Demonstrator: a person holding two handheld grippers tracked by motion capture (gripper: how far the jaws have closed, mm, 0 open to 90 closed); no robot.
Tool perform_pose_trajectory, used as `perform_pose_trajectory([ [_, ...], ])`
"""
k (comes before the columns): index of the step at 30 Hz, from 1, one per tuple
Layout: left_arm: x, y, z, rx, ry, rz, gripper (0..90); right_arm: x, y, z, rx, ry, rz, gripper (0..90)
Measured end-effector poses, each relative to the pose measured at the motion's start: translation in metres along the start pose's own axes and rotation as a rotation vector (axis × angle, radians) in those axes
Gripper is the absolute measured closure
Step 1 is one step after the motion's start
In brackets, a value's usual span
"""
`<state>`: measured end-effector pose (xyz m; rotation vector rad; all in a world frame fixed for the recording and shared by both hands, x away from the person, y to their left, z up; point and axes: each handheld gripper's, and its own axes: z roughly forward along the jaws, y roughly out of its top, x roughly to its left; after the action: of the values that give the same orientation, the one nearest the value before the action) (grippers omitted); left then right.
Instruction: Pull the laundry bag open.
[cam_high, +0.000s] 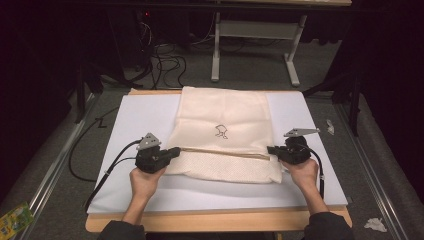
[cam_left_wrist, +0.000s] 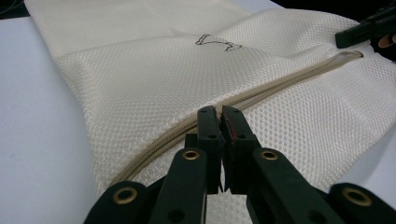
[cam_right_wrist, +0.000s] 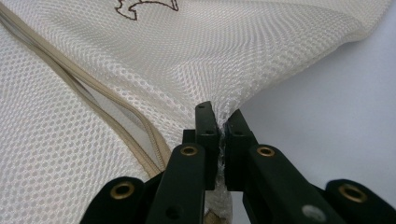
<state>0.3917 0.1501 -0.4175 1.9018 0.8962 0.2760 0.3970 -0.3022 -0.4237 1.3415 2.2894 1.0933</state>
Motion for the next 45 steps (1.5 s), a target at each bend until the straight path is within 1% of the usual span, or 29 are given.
perform_pose_trajectory([
  [3,0.001,0.0,-0.002,-0.007,0.004,-0.001,87.2,0.0,0.0,0.0,0.0,-0.008,0.001,88.5],
  [5,0.005,0.0,-0.007,-0.013,-0.002,-0.016,87.2,-0.002,-0.001,0.0,0.003,-0.015,-0.003,88.4],
  [7,0.006,-0.001,-0.008,-0.009,-0.002,-0.017,87.2,-0.002,-0.001,-0.001,0.008,-0.029,-0.011,88.4],
  [9,0.008,-0.003,-0.01,0.006,0.003,-0.017,87.2,-0.002,-0.001,-0.001,0.009,-0.032,-0.012,88.4],
  [12,0.008,-0.003,-0.012,0.007,0.005,-0.02,87.2,-0.001,-0.001,0.001,0.011,-0.032,-0.018,88.4],
  [14,0.009,-0.003,-0.014,0.004,0.017,-0.017,87.2,-0.001,0.0,0.001,0.01,-0.035,-0.018,88.4],
  [15,0.009,-0.003,-0.015,0.003,0.021,-0.019,87.2,-0.002,-0.001,0.001,0.011,-0.036,-0.01,88.4],
  [19,0.01,-0.005,-0.018,0.003,0.026,-0.02,87.2,-0.004,-0.001,0.001,0.005,-0.036,-0.007,88.4],
  [24,0.011,-0.005,-0.017,0.002,0.038,-0.03,87.3,-0.002,0.001,0.001,-0.002,-0.047,-0.027,88.5],
  [26,0.011,-0.006,-0.018,0.004,0.045,-0.024,87.3,-0.002,0.002,0.003,-0.005,-0.045,-0.022,88.5],
  [27,0.012,-0.007,-0.019,0.002,0.052,-0.023,87.3,-0.002,0.003,0.003,-0.002,-0.051,-0.027,88.5],
  [30,0.014,-0.009,-0.02,0.003,0.058,-0.028,87.3,-0.003,0.003,0.004,0.003,-0.055,-0.029,88.5],
  [31,0.016,-0.011,-0.022,0.005,0.06,-0.037,87.3,-0.004,0.004,0.003,0.009,-0.057,-0.019,88.5],
  [33,0.017,-0.012,-0.023,0.007,0.064,-0.039,87.3,-0.005,0.005,0.003,0.001,-0.059,-0.022,88.5],
  [36,0.02,-0.013,-0.028,0.002,0.069,-0.045,87.3,-0.005,0.005,0.004,0.005,-0.059,-0.021,88.5],
  [40,0.021,-0.014,-0.029,-0.002,0.07,-0.049,87.3,-0.004,0.005,0.005,0.002,-0.056,-0.022,88.5],
  [45,0.026,-0.019,-0.034,-0.005,0.07,-0.069,87.3,-0.006,0.005,0.003,-0.001,-0.063,-0.008,88.5],
])
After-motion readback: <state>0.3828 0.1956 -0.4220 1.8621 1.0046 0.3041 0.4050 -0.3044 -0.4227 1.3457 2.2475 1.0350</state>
